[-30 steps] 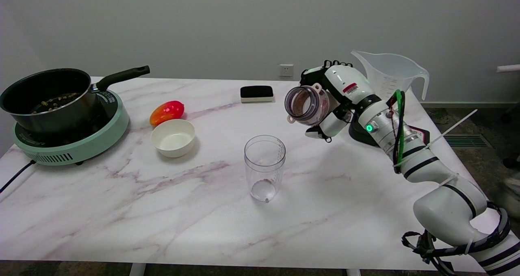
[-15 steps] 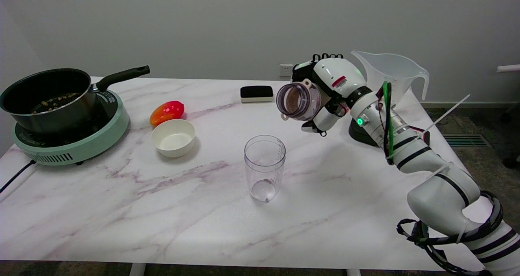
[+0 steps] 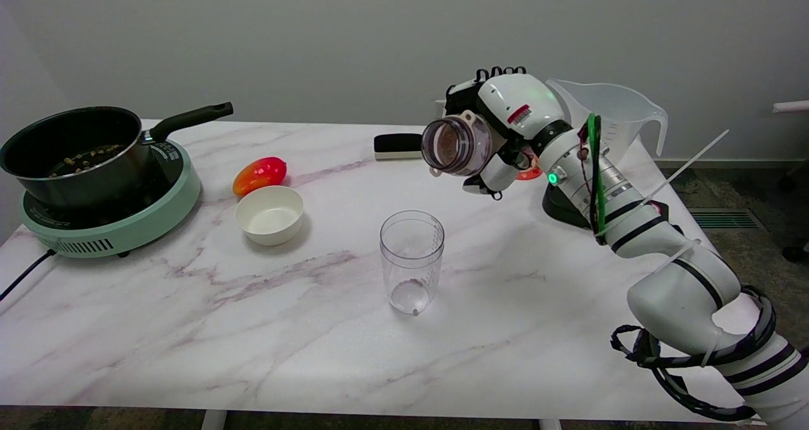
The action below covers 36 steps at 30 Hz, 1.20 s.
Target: Pour the contents of the bottle into the measuring cup.
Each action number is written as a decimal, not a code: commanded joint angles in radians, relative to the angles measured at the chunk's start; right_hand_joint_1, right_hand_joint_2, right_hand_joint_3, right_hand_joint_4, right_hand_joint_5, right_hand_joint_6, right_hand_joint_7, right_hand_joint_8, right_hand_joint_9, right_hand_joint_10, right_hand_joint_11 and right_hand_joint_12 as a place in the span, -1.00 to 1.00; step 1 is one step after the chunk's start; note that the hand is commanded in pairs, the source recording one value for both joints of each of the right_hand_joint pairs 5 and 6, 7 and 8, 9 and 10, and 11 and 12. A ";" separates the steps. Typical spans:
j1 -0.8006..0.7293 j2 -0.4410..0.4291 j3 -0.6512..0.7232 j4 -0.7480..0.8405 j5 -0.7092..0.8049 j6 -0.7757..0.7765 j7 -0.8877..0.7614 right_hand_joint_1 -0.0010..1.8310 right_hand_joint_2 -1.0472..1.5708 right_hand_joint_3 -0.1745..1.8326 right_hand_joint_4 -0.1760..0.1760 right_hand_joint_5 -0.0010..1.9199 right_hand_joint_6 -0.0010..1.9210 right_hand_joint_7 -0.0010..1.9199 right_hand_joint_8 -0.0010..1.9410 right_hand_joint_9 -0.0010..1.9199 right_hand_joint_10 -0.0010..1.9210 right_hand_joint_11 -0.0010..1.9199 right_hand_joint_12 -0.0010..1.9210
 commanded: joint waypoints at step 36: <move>-0.078 -0.093 -0.034 -0.003 -0.176 0.189 -0.256 0.61 0.28 0.00 0.00 0.31 0.31 0.39 0.38 0.27 0.27 0.06 0.06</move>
